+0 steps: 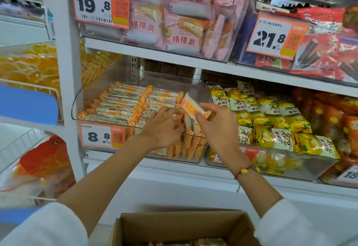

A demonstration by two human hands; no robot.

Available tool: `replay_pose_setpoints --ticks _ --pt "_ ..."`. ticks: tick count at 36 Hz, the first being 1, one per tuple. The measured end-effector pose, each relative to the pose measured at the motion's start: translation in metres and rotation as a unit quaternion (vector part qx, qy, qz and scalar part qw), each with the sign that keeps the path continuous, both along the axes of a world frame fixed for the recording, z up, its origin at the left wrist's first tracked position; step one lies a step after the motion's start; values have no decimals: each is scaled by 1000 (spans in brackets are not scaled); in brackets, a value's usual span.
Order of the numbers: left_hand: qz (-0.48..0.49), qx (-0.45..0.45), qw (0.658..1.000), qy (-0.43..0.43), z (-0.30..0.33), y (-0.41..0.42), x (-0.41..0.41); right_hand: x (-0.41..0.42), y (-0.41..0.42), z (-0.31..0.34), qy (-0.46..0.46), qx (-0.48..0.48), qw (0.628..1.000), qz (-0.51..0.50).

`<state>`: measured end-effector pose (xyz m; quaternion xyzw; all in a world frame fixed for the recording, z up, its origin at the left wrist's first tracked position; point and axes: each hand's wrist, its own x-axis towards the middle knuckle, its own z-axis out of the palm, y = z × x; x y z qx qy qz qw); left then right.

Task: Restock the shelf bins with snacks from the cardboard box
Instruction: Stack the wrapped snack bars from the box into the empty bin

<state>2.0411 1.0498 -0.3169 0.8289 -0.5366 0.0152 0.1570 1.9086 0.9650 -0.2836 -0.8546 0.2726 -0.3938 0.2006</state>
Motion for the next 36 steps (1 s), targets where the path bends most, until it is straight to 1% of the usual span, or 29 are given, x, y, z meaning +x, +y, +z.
replay_pose_setpoints --ticks 3,5,6,8,10,12,15,17,19,21,23,26,28,30,32,34,36 --pt "-4 30 999 13 5 6 2 20 3 0 37 -6 999 -12" --pt "0 34 997 67 11 13 8 29 3 -2 69 -5 997 -33" --pt "-1 9 993 114 14 16 12 31 2 -3 79 0 996 -44" --pt "3 -78 977 196 19 23 21 33 0 -4 79 14 995 -54" --pt "31 -155 964 216 20 25 29 33 3 -7 72 12 996 -49" --pt "58 -208 947 237 21 23 31 34 9 -10 81 -17 995 -47" --pt "57 -240 924 291 24 13 30 36 18 -15 101 -80 991 -36" --pt "64 -230 918 315 27 7 29 35 22 -17 100 -118 988 -4" --pt "88 -200 929 298 28 0 29 32 22 -18 96 -157 982 32" --pt "124 -168 945 252 28 -5 26 26 18 -17 101 -174 978 60" --pt "143 -163 949 228 29 -10 24 20 12 -14 134 -176 970 97" --pt "151 -166 944 242 31 -12 25 9 -2 -9 200 -198 948 150" --pt "164 -167 936 263 32 -10 30 1 -13 -5 231 -219 934 161" --pt "161 -182 928 283 32 -7 39 -2 -25 -4 283 -258 910 161" --pt "148 -210 919 298 31 -3 44 2 -35 -5 336 -298 875 180" --pt "136 -224 919 293 30 -3 45 8 -43 -8 367 -330 847 198" --pt "128 -237 922 278 31 -3 39 11 -48 -6 379 -340 834 211"
